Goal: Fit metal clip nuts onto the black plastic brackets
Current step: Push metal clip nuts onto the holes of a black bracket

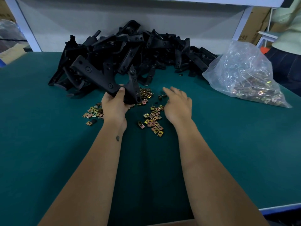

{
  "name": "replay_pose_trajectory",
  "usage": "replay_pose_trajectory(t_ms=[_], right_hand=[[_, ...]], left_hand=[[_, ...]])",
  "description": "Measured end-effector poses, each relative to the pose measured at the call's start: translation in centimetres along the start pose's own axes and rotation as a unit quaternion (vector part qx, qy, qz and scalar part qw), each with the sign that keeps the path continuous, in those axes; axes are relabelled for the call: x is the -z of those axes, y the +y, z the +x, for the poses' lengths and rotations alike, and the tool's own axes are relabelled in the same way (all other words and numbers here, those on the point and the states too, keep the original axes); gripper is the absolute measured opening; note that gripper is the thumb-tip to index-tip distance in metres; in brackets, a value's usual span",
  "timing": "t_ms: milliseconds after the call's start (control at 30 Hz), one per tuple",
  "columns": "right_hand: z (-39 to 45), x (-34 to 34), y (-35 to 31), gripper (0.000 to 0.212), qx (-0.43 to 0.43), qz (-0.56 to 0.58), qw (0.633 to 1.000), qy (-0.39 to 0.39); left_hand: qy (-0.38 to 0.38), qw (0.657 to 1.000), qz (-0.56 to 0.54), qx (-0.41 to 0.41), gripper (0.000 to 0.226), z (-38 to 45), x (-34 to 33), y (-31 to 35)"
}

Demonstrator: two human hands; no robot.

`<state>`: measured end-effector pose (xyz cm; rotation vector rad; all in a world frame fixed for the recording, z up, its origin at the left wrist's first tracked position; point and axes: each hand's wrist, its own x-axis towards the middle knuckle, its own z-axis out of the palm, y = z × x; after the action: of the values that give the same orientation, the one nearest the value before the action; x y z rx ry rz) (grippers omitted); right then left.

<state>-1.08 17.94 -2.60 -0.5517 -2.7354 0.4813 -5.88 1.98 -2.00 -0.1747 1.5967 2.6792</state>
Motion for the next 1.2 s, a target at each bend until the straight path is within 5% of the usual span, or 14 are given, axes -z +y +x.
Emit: replay_pose_trajectory(t_ms=[67, 300, 433, 567, 667, 867, 1200], right_hand=[[0.2, -0.3, 0.0, 0.061, 0.016, -0.018, 0.999, -0.035], [0.2, -0.2, 0.1, 0.022, -0.001, 0.058, 0.997, 0.05], [0.2, -0.1, 0.1, 0.028, -0.024, 0.073, 0.996, 0.042], [0.1, 0.1, 0.2, 0.033, -0.045, 0.13, 0.988, 0.064], [-0.3, 0.4, -0.4, 0.026, -0.061, 0.272, 0.955, 0.099], [-1.6, 0.5, -2.7, 0.014, -0.047, 0.449, 0.885, 0.113], [-2.4, -0.1, -4.3, 0.018, 0.028, 0.47, 0.881, 0.046]], left_hand=[[0.0, 1.0, 0.007, 0.002, 0.008, 0.1, 0.0, -0.1], [-0.012, 1.0, 0.029, 0.003, 0.008, 0.2, -0.1, -0.3], [-0.031, 0.994, 0.1, -0.037, 0.016, 0.4, 0.0, -0.9], [-0.068, 0.99, 0.113, -0.051, 0.071, 0.3, 0.3, -1.1], [-0.096, 0.982, 0.121, -0.107, 0.091, -0.2, 0.4, -1.3], [-0.106, 0.964, 0.206, -0.133, 0.061, -0.6, 0.0, -1.1], [-0.111, 0.948, 0.266, -0.133, 0.043, -1.1, -0.3, -1.1]])
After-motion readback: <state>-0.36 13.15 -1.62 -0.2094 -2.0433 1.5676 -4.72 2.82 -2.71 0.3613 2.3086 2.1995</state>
